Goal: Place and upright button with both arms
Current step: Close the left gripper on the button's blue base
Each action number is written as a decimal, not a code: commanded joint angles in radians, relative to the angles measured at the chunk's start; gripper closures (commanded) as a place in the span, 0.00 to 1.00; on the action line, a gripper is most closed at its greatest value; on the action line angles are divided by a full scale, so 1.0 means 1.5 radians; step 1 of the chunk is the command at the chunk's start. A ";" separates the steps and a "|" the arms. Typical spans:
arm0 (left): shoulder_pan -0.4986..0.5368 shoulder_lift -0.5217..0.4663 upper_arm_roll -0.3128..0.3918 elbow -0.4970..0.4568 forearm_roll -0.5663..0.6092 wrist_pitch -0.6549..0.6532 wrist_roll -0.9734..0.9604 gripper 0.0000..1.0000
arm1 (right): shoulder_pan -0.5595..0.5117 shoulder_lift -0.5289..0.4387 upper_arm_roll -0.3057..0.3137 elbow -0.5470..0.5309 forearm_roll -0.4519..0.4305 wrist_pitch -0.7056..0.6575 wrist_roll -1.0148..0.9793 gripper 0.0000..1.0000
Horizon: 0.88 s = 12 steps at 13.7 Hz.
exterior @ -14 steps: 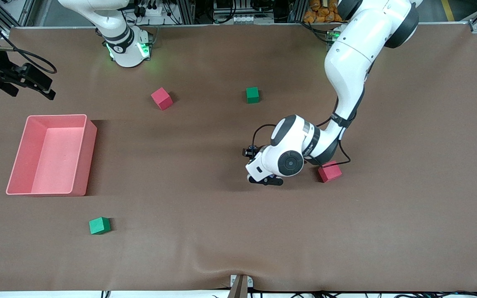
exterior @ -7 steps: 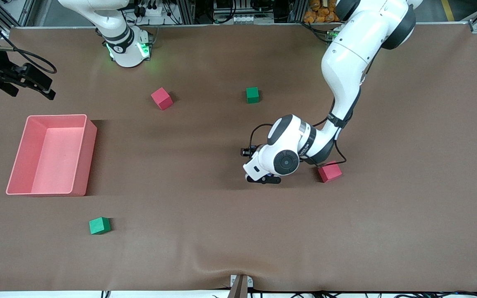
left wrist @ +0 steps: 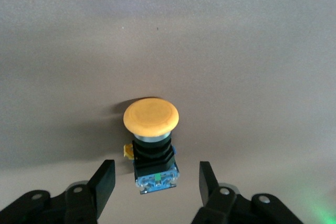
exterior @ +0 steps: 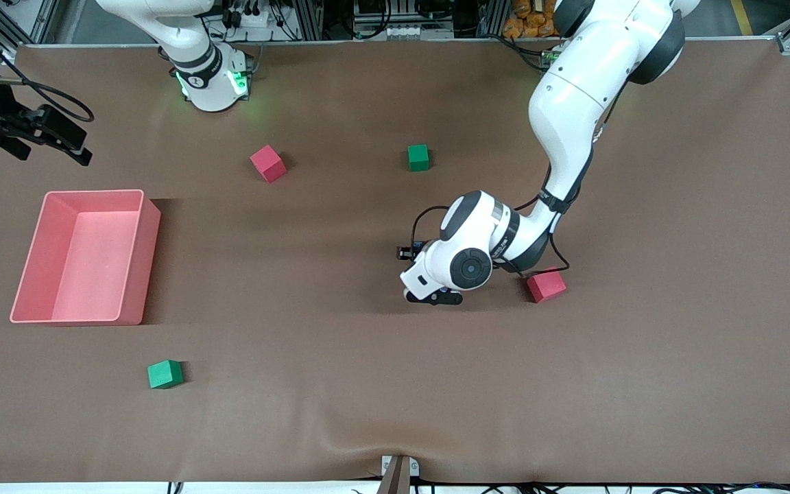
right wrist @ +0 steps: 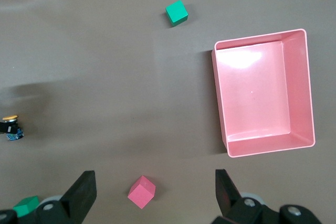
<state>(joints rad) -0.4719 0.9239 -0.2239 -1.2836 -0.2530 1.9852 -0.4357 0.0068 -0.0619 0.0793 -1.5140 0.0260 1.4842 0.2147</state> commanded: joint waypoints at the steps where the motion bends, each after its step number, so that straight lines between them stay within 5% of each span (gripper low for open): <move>1: -0.009 0.016 0.003 0.022 0.014 0.003 -0.009 0.28 | -0.013 0.002 0.008 0.009 -0.006 -0.003 -0.009 0.00; 12: -0.032 0.024 0.025 0.021 0.015 0.003 -0.003 0.41 | -0.012 0.002 0.007 0.008 -0.008 -0.001 -0.037 0.00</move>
<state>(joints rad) -0.5064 0.9413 -0.1975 -1.2835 -0.2529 1.9885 -0.4350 0.0068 -0.0615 0.0792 -1.5140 0.0259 1.4841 0.2040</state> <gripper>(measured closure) 0.348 0.000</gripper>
